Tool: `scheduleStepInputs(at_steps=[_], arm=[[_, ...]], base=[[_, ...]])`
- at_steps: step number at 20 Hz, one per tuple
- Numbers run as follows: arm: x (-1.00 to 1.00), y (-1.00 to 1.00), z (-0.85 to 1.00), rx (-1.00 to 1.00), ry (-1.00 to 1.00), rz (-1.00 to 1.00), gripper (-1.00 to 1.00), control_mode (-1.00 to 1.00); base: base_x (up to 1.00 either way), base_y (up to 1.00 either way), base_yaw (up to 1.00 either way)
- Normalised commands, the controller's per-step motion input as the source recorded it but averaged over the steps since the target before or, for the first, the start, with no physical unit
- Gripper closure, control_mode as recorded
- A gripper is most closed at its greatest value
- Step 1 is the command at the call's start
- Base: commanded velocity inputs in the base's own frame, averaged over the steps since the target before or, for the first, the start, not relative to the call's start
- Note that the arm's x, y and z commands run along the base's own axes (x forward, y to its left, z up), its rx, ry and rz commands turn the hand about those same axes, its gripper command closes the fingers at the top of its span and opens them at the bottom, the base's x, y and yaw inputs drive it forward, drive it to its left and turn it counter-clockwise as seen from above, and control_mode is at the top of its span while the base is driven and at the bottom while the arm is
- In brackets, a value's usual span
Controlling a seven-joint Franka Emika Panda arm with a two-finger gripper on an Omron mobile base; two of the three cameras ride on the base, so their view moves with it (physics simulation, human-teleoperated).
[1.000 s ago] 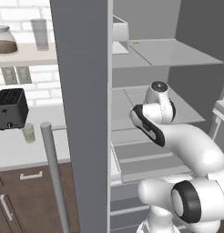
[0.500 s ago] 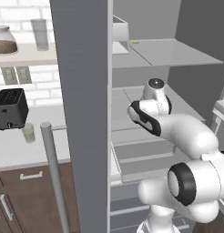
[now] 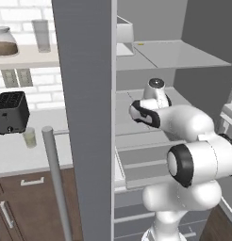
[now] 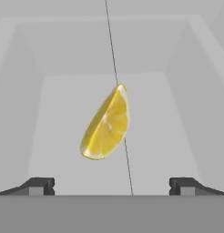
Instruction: Grab a lemon wedge from the fridge and one ice cube from the ice bowl, and put them in the glass of lemonade.
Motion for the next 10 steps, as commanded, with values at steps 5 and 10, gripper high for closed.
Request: scheduleStepInputs(at_steps=[5,10], arm=[[0.44,0.00,-0.25,0.00,0.00,0.00,-1.00,-1.00],[0.43,0.00,-0.34,0.00,0.00,0.00,-1.00,-1.00]], base=[[0.00,0.00,0.00],[0.00,0.00,0.00]])
